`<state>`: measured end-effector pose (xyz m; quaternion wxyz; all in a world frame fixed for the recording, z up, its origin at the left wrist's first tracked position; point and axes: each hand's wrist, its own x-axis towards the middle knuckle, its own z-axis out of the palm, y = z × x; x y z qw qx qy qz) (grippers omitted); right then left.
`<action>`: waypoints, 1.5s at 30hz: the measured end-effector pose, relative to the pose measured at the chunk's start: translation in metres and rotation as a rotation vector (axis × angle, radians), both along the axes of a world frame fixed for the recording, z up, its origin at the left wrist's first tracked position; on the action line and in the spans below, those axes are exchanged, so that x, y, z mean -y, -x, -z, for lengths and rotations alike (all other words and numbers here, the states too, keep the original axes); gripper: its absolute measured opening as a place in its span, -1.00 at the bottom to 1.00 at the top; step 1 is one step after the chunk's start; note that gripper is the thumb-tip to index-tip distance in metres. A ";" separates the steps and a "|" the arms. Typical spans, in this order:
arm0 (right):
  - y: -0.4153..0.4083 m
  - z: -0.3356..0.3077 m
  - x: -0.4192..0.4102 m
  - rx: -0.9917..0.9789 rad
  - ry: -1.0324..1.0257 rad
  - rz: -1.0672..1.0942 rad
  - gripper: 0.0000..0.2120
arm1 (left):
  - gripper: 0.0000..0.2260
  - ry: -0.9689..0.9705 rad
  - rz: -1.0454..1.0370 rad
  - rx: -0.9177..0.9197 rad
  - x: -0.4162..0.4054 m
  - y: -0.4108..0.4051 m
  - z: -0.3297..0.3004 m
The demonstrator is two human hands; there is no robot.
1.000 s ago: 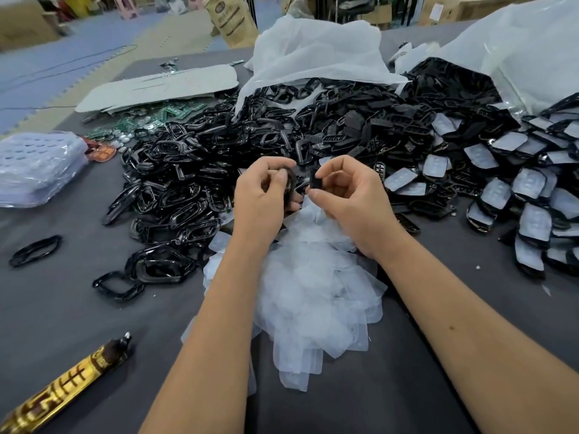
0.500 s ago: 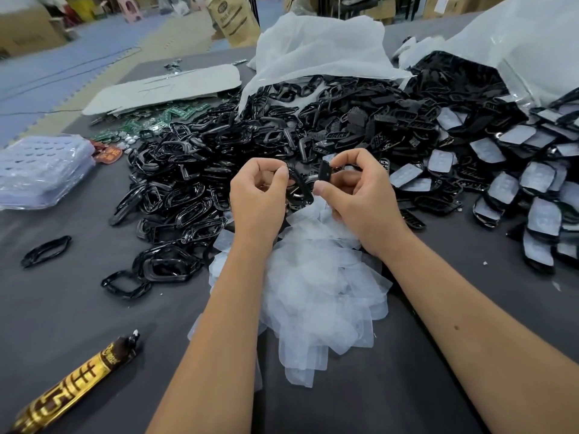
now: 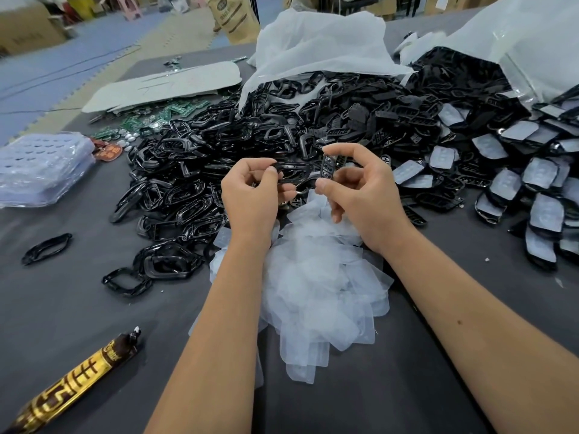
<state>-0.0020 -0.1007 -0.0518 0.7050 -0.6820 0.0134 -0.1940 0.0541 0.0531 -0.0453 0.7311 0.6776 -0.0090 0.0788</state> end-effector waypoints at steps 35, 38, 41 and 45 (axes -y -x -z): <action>-0.001 0.000 -0.001 0.003 -0.123 0.125 -0.94 | -0.79 0.006 0.273 -0.022 0.002 0.004 0.000; -0.001 0.002 -0.003 -0.012 -0.010 0.148 -0.92 | -0.76 -0.001 0.299 -0.030 0.002 0.003 0.001; -0.002 0.005 -0.004 -0.020 0.047 0.186 -0.89 | -0.73 0.012 0.295 -0.026 0.002 0.002 0.002; -0.004 0.006 -0.005 -0.026 0.094 0.236 -0.90 | -0.70 0.004 0.315 -0.025 0.002 0.001 0.003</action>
